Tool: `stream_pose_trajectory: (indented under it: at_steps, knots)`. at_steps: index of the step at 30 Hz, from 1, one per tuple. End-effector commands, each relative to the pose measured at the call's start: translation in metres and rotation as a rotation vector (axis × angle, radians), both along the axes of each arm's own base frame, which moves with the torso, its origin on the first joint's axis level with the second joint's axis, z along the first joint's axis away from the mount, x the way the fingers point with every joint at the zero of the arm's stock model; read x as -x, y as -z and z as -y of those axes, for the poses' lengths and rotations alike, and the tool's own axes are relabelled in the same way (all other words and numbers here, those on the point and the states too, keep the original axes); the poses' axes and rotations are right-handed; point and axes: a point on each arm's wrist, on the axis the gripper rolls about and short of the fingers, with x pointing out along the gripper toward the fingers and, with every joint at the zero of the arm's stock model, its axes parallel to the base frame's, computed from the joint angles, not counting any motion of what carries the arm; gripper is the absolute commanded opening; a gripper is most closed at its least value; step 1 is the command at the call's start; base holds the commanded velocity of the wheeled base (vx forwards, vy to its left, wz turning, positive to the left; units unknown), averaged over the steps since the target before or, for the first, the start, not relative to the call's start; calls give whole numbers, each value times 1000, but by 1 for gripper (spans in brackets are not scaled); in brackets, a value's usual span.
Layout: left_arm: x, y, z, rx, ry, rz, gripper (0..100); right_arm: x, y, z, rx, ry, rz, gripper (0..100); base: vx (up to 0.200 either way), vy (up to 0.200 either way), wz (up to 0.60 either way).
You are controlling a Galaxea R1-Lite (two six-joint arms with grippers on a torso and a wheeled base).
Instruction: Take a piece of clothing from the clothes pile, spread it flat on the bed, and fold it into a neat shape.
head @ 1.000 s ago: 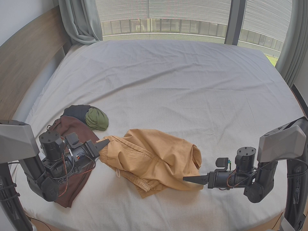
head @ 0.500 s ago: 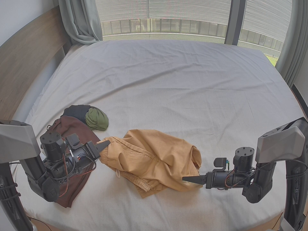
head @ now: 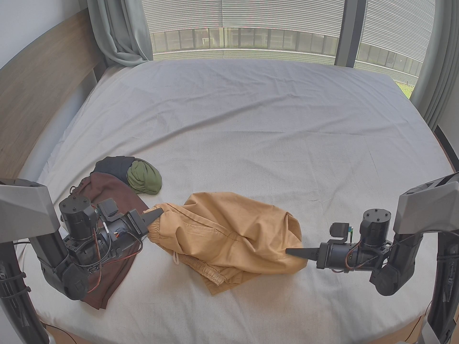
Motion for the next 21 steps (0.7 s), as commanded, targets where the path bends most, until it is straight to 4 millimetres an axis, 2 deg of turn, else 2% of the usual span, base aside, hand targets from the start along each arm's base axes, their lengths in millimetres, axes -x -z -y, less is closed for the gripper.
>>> stream_pose_trajectory:
  at_steps: [1, 6, 18, 19, 21]
  knots:
    - [0, 0, 0, 1, -1, 3, 0, -5, -17, 11, -18, 37, 57, 0, 0, 0, 0]
    - [0, 0, 0, 0, -1, 0, 0, -10, -18, 19, -20, 68, 68, 0, 0, 0, 0]
    - [0, 0, 0, 0, -1, 0, 0, -2, -6, 11, 2, 30, 28, 0, 0, 0, 0]
    - [0, 0, 0, 0, -1, 0, 0, -1, -6, 10, 4, 25, 27, 100, 0, 0, 0]
    - [0, 0, 0, 0, -1, 0, 0, 2, -1, 5, 12, 6, 7, 100, 0, 0, 0]
